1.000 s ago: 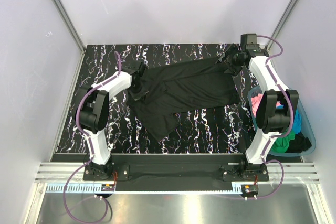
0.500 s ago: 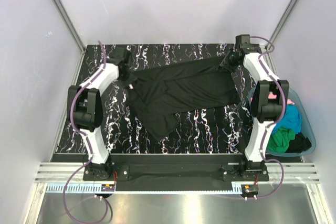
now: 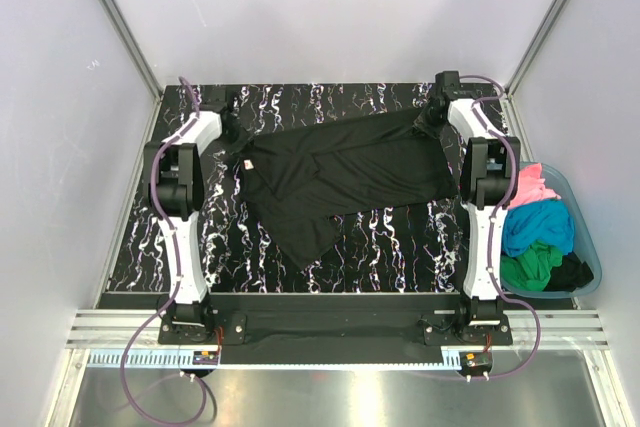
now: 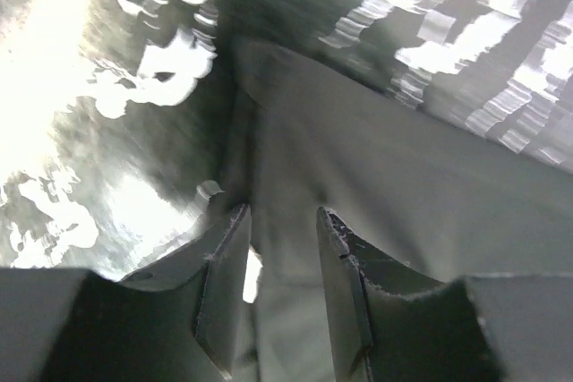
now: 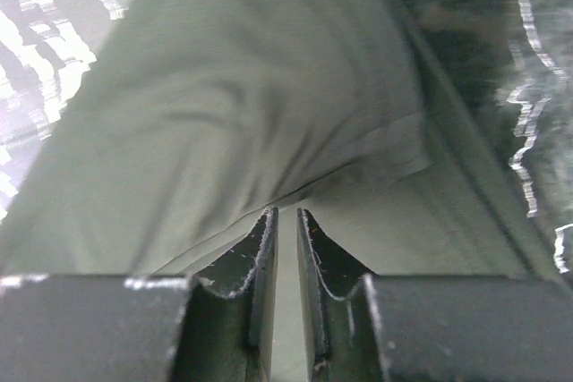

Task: Fold and stack the t-shirts
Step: Fold the tshirt

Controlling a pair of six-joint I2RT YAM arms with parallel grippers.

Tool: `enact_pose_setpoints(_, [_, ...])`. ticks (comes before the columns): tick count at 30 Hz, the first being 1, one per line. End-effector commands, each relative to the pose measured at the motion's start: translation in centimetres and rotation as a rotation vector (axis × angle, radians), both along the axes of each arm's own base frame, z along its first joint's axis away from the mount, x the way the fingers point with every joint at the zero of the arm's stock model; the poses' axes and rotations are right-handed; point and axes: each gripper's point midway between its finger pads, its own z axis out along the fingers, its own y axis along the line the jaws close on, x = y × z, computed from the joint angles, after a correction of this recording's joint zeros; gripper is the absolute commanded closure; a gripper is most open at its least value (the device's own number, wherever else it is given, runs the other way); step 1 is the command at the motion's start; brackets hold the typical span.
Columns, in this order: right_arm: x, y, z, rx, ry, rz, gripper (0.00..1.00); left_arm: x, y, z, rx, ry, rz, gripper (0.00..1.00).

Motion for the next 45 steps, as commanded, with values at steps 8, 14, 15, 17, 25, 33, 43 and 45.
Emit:
enact_pose_setpoints(8, [-0.2,-4.2,-0.8,-0.152,0.024,-0.13,0.82,1.0,3.4,-1.8,0.012,0.089,0.098,0.6])
enact_pose_setpoints(14, [-0.6,-3.2,0.9,-0.084,-0.034,-0.142,0.85,1.9,3.6,-0.8,0.019,0.069,0.091,0.64])
enact_pose_setpoints(15, [-0.1,-2.7,2.2,-0.063,-0.07,-0.114,0.86,2.3,3.4,0.5,0.017,0.036,0.075,0.64])
enact_pose_setpoints(17, [0.6,-1.3,3.9,-0.002,-0.114,-0.059,0.89,3.3,3.3,2.5,0.018,-0.038,0.027,0.64])
enact_pose_setpoints(25, [4.0,-1.6,7.9,0.064,-0.243,-0.035,0.94,3.5,1.8,7.3,-0.039,-0.16,-0.045,0.6])
enact_pose_setpoints(33, [4.6,-2.7,4.2,0.076,-0.17,-0.075,0.94,0.9,-1.8,4.6,-0.128,-0.119,-0.109,0.6])
enact_pose_setpoints(43, [2.2,-4.7,-0.1,0.024,-0.067,-0.102,0.95,-3.9,-0.4,0.6,-0.023,0.098,-0.036,0.65])
enact_pose_setpoints(45, [1.6,-5.0,-0.9,0.016,-0.045,-0.109,0.96,-4.6,1.0,0.2,0.018,0.133,-0.008,0.65])
